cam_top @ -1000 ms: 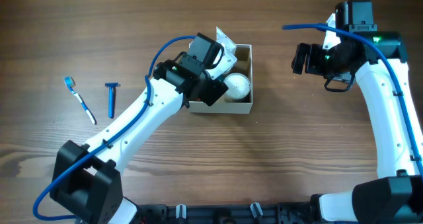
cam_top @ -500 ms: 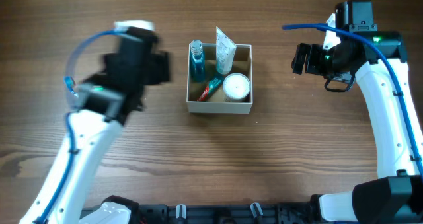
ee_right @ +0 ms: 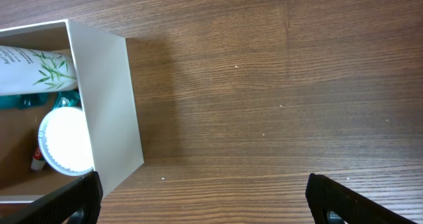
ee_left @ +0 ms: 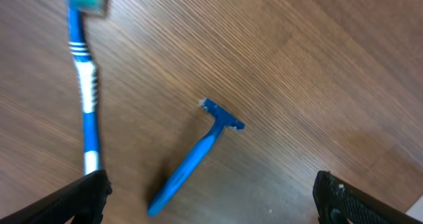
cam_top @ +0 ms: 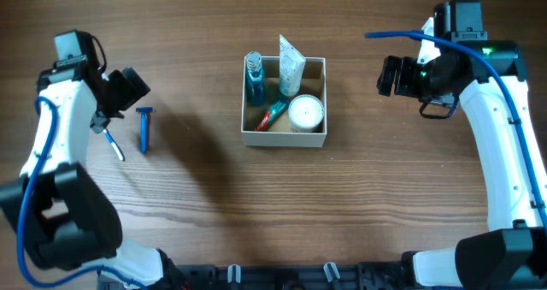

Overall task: Pack container
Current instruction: 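Move the left gripper back toward the blue razor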

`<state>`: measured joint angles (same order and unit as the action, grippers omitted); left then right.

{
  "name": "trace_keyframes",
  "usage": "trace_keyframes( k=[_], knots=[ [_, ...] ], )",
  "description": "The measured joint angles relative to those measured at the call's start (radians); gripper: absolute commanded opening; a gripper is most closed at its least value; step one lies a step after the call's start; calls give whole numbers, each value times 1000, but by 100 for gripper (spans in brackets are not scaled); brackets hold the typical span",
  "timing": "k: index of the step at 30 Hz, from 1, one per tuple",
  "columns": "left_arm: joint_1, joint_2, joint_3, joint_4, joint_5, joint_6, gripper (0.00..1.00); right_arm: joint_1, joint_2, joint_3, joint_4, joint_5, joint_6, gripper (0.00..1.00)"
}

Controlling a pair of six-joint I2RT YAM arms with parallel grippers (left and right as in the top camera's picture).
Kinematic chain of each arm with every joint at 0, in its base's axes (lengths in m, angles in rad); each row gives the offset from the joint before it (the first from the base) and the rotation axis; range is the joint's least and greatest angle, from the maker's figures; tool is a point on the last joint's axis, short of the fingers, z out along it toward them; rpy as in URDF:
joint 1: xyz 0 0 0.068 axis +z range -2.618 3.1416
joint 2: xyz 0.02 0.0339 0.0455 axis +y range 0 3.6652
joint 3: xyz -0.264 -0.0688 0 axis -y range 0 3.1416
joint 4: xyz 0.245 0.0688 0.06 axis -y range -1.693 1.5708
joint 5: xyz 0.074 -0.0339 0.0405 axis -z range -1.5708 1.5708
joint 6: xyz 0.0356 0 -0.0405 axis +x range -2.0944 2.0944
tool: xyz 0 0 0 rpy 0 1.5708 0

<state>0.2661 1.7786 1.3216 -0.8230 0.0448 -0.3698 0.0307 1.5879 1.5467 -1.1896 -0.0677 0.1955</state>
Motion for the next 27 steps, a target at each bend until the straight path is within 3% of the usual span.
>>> trace_keyframes(
  k=[18,21,27],
  knots=[
    [-9,177,0,-54,5,35,100,0,0,0,0,0,0,100],
    [-9,190,-4,-54,3,35,92,0,0,0,0,0,0,100],
    [-9,190,-13,-56,-28,42,95,0,0,0,0,0,0,100]
  ],
)
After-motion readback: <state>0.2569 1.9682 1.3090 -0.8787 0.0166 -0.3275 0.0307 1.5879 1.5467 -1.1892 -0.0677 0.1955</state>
